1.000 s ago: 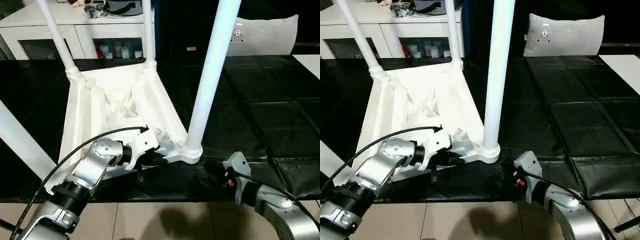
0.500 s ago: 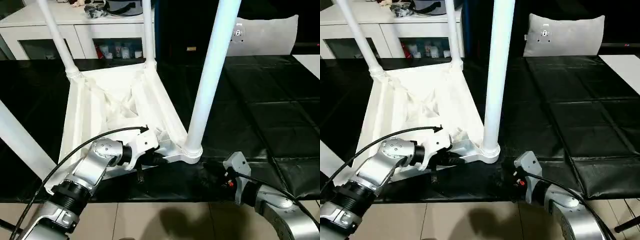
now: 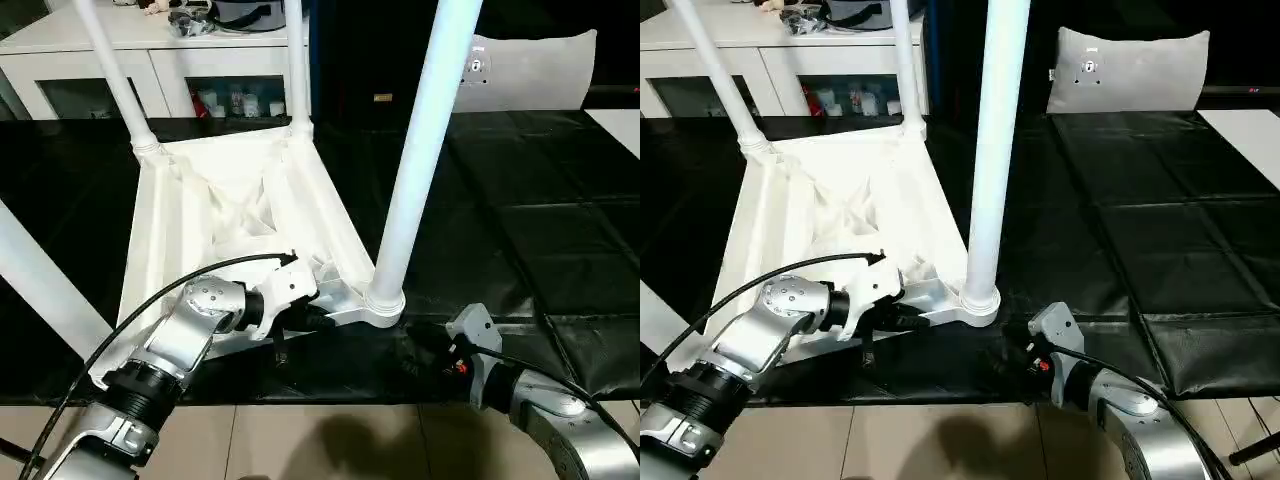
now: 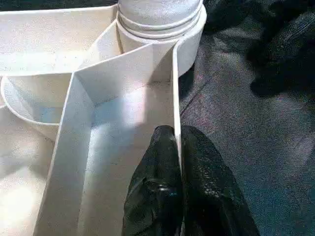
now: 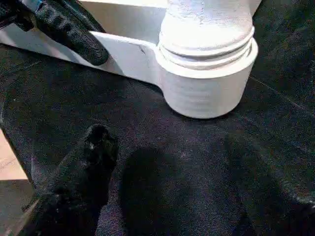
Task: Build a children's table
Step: Rotate leg to tighten
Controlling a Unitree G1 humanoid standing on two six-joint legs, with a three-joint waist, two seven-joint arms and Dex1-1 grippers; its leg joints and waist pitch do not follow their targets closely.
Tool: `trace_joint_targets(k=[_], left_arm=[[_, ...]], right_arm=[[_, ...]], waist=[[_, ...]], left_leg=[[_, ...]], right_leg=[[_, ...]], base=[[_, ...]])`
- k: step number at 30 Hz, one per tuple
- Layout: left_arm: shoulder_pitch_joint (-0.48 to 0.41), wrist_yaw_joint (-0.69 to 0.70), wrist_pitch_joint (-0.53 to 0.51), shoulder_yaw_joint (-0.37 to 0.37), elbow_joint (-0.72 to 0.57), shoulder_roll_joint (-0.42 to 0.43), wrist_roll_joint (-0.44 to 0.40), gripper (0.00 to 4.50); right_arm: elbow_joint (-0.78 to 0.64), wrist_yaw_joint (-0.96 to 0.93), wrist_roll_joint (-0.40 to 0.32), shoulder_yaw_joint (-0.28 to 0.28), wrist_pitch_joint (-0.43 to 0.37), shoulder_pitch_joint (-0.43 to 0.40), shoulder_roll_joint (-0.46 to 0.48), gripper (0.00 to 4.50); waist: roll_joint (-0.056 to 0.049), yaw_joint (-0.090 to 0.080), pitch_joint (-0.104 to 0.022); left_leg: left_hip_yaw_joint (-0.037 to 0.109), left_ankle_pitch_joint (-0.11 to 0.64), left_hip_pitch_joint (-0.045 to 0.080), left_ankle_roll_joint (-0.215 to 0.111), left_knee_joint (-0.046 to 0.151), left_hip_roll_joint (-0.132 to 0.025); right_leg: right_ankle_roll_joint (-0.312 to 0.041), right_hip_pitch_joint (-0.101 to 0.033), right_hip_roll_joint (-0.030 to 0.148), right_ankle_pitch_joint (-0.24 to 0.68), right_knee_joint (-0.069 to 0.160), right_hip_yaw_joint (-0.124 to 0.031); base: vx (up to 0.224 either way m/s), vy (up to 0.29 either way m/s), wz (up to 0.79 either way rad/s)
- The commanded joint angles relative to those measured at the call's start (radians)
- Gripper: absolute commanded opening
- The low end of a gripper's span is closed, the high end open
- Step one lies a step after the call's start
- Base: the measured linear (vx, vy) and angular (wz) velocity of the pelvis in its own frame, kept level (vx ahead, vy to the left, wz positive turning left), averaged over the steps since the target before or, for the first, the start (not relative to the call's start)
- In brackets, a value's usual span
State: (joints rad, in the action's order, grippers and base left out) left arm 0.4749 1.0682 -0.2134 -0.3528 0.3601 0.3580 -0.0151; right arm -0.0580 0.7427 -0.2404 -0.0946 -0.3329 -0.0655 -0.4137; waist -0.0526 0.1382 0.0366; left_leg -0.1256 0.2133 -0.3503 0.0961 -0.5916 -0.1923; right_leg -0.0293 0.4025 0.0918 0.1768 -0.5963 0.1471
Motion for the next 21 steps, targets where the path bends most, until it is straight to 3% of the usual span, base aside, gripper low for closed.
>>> trace_joint_targets(k=[1, 21], left_arm=[[0.005, 0.016, 0.009, -0.009, 0.009, 0.008, -0.002, 0.0], [0.005, 0.016, 0.009, -0.009, 0.009, 0.008, -0.002, 0.0]], right_arm=[[-0.005, 0.005, 0.004, 0.001, 0.011, 0.006, -0.005, 3.72], [-0.005, 0.005, 0.004, 0.001, 0.011, 0.006, -0.005, 3.72]], waist=[[0.023, 0.004, -0.061], [0.023, 0.004, -0.062]], left_leg=[[-0.012, 0.046, -0.019, -0.094, 0.058, -0.026], [-0.011, 0.041, -0.02, -0.096, 0.057, -0.026]], right_leg=[[-0.082, -0.073, 0.065, 0.249, 0.077, -0.063], [-0.085, -0.074, 0.065, 0.239, 0.075, -0.063]], base=[[0.0, 0.0, 0.0], [0.0, 0.0, 0.0]])
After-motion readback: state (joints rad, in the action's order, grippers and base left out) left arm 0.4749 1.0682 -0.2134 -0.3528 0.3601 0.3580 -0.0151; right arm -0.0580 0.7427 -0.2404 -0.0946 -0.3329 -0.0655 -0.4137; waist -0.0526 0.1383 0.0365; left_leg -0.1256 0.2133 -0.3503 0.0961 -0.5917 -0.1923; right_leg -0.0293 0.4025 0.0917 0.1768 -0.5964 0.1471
